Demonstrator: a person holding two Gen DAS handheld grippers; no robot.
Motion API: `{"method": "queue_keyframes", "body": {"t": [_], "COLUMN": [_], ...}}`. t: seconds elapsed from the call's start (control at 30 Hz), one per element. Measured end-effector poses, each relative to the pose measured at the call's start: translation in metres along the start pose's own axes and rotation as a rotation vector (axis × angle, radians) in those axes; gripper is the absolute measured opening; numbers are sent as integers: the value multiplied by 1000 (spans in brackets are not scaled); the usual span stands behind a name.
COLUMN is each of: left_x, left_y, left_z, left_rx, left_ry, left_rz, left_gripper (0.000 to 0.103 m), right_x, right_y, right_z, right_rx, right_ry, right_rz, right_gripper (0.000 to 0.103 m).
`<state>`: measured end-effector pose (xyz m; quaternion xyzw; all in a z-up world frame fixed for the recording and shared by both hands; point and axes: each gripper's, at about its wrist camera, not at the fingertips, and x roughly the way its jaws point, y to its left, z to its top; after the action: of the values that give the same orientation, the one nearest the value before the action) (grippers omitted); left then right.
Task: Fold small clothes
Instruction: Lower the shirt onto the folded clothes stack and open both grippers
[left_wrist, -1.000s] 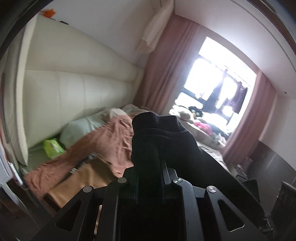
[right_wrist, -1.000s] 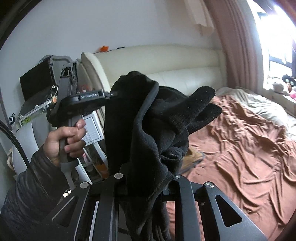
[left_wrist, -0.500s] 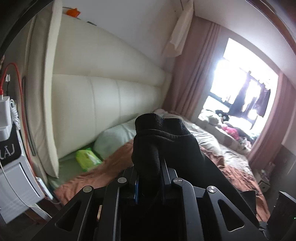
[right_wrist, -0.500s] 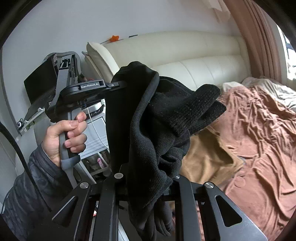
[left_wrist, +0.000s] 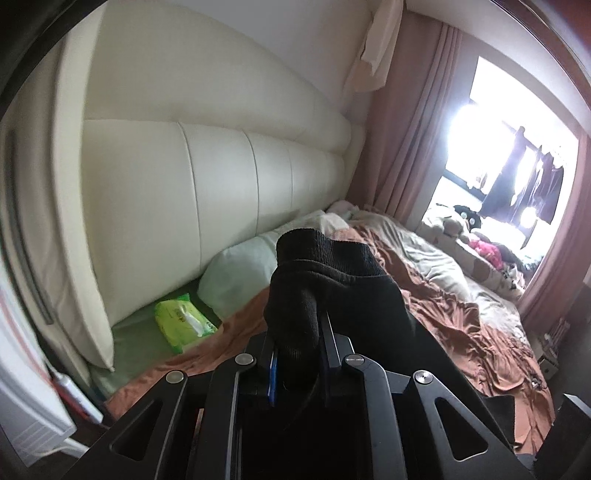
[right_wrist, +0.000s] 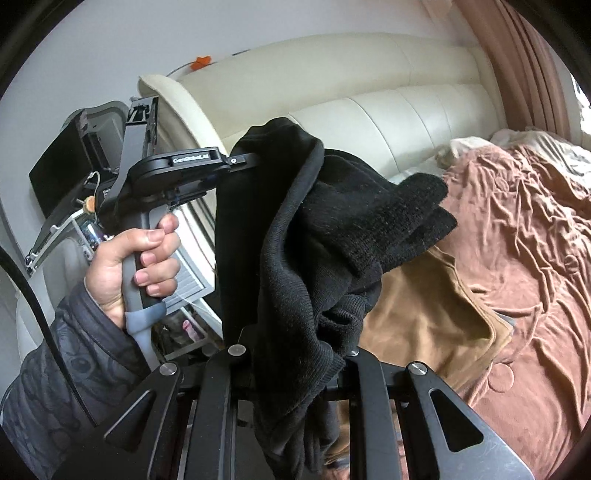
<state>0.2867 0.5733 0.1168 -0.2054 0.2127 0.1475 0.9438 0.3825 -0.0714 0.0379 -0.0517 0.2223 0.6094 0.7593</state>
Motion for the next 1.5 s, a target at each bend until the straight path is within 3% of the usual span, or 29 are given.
{"method": "queue_keyframes", "body": {"t": [0.4,0.8,0.9,1.0,1.13,1.23,1.4,1.43,1.5], "left_x": [106,197,231,252,254,257,276,280,282], "left_y": [-12,-24,-18,-7,1,4,1,0,-3], "left_z": [-7,-34,-48,-61,-66,-66,-72,-73,-75], "left_rx": [33,97,95,64,55,37,52,54,70], "left_ry": [98,202,299,402,406,407,418,415,400], "left_rz": [-4,-7,29,39,58,58,92,93,103], "left_gripper": [17,17,19,26,39,39,40,40,26], "right_x": [47,73,86,107,113,119,125,124,123], "right_y": [-51,-109,-124,-147,-160,-170,-181,-182,-181], "right_z": [5,-27,-43,-62,-66,-65,-63,-63,-62], "right_rx": [93,190,221,336,398,476,545,555,555], "right_ry": [50,56,75,154,179,185,183,175,160], "right_rz": [-8,-9,-17,30,117,169,175,173,147], "right_gripper": [14,14,16,20,28,35,35,34,25]}}
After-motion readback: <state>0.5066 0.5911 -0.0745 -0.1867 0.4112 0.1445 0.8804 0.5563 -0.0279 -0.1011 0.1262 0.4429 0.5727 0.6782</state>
